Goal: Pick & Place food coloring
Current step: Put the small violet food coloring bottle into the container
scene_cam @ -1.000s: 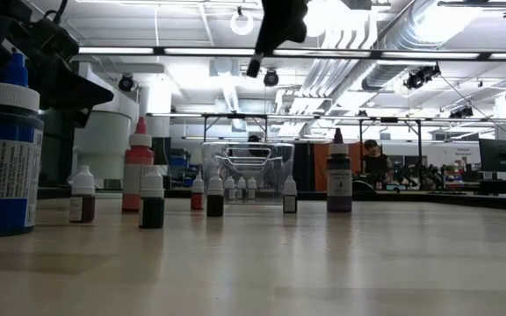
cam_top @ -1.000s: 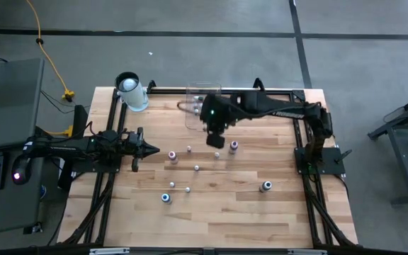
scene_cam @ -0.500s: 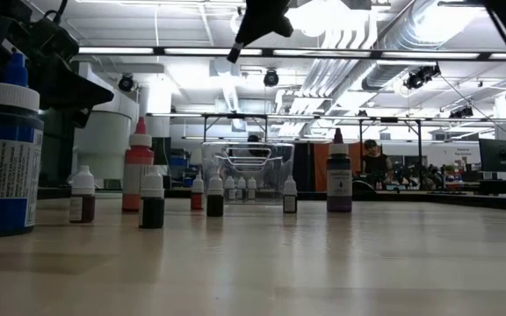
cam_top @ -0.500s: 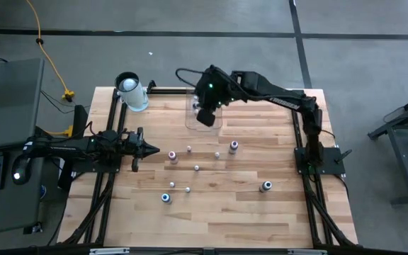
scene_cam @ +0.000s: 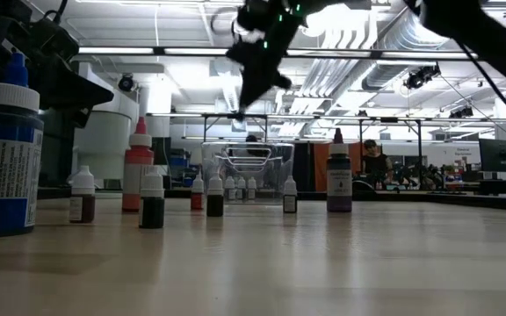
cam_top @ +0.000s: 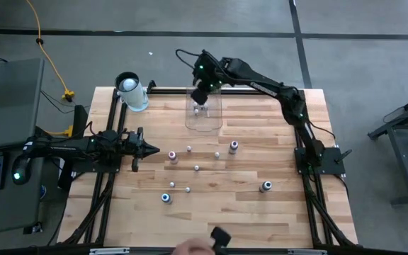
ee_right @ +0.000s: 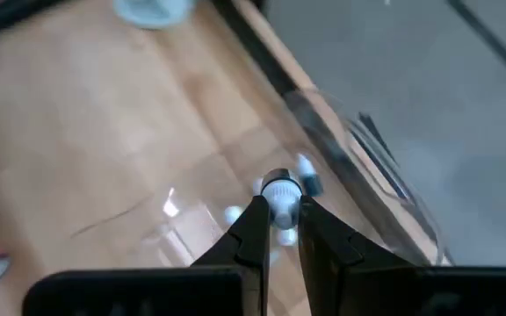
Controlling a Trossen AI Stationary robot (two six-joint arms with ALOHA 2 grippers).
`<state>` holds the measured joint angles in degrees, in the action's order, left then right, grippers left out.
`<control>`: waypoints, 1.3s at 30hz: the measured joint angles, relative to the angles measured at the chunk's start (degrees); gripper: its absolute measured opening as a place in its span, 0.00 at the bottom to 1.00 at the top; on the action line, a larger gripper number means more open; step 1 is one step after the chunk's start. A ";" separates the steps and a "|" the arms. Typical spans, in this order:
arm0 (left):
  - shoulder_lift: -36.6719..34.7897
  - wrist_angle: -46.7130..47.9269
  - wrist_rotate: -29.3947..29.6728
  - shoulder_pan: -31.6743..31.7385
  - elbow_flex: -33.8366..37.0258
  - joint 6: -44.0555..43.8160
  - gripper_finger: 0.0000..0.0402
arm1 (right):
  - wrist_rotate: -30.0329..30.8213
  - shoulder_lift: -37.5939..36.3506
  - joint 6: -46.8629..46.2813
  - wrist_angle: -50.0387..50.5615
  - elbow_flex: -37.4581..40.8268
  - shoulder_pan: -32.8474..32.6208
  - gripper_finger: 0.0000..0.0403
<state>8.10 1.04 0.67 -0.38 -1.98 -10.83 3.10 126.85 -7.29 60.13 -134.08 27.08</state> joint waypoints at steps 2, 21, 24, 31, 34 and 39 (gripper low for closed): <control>0.00 0.00 0.00 0.00 0.00 0.00 0.00 | 0.04 1.68 -3.15 0.03 0.00 1.82 0.08; 0.00 0.00 -0.02 0.00 0.00 0.00 0.00 | -4.21 10.12 -15.24 4.34 0.00 7.68 0.08; 0.00 0.00 -0.02 0.00 0.00 0.00 0.00 | -4.49 10.86 -15.16 5.44 0.00 7.68 0.08; 0.00 0.00 -0.02 0.00 0.00 0.00 0.00 | -5.18 12.25 -14.99 7.91 0.00 7.81 0.08; 0.00 0.00 -0.02 0.00 0.00 0.00 0.00 | -4.92 12.32 -14.52 9.59 0.00 7.81 0.08; 0.00 0.00 -0.02 0.00 0.00 0.00 0.00 | -4.84 12.32 -13.27 9.55 0.00 7.81 0.08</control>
<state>8.10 1.04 0.64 -0.38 -1.98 -10.83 -1.74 139.17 -20.56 69.68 -134.08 34.89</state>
